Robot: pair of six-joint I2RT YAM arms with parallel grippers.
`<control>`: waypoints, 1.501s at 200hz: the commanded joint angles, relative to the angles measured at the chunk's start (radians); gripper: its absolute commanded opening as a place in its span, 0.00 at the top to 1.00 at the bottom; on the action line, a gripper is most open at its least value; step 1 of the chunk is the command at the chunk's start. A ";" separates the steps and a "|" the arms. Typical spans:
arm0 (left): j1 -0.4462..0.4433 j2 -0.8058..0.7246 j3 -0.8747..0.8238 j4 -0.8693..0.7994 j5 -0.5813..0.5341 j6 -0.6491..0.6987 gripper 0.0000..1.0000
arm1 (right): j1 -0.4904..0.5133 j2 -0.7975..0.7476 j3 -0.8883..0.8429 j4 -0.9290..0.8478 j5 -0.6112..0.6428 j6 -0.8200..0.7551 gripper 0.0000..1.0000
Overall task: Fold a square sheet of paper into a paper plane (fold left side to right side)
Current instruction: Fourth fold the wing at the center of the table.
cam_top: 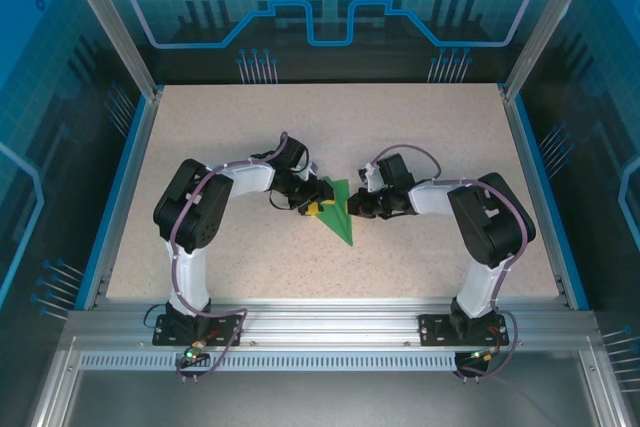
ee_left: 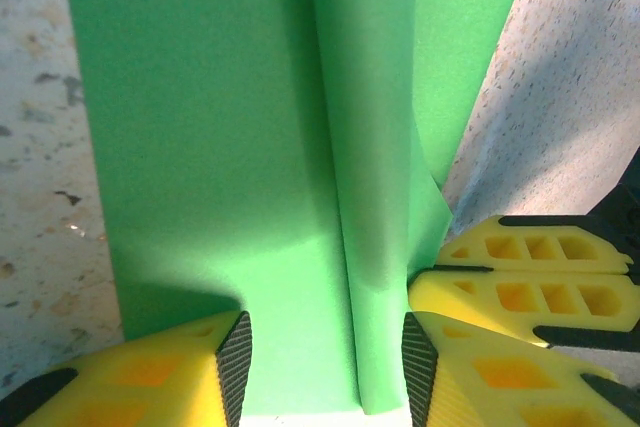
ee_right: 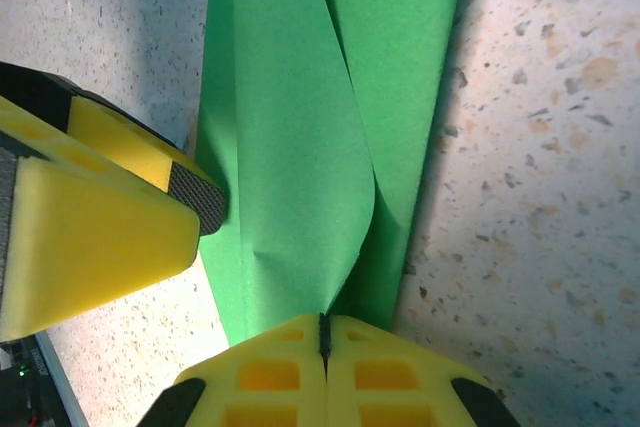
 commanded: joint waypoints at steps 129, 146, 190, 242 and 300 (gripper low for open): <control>-0.014 0.040 -0.004 -0.039 -0.037 0.025 0.52 | 0.001 0.038 0.028 -0.070 0.062 -0.036 0.94; -0.015 0.039 -0.005 -0.038 -0.034 0.025 0.52 | 0.002 0.046 0.027 -0.078 0.065 -0.039 0.94; -0.016 0.016 -0.004 -0.044 -0.037 0.031 0.52 | 0.008 0.063 0.064 -0.131 0.095 -0.058 0.94; -0.015 -0.067 0.035 -0.120 -0.080 0.083 0.48 | 0.025 0.070 0.068 -0.174 0.128 -0.079 0.95; -0.021 -0.035 0.097 -0.115 -0.015 0.080 0.71 | 0.036 0.072 0.073 -0.186 0.138 -0.083 0.95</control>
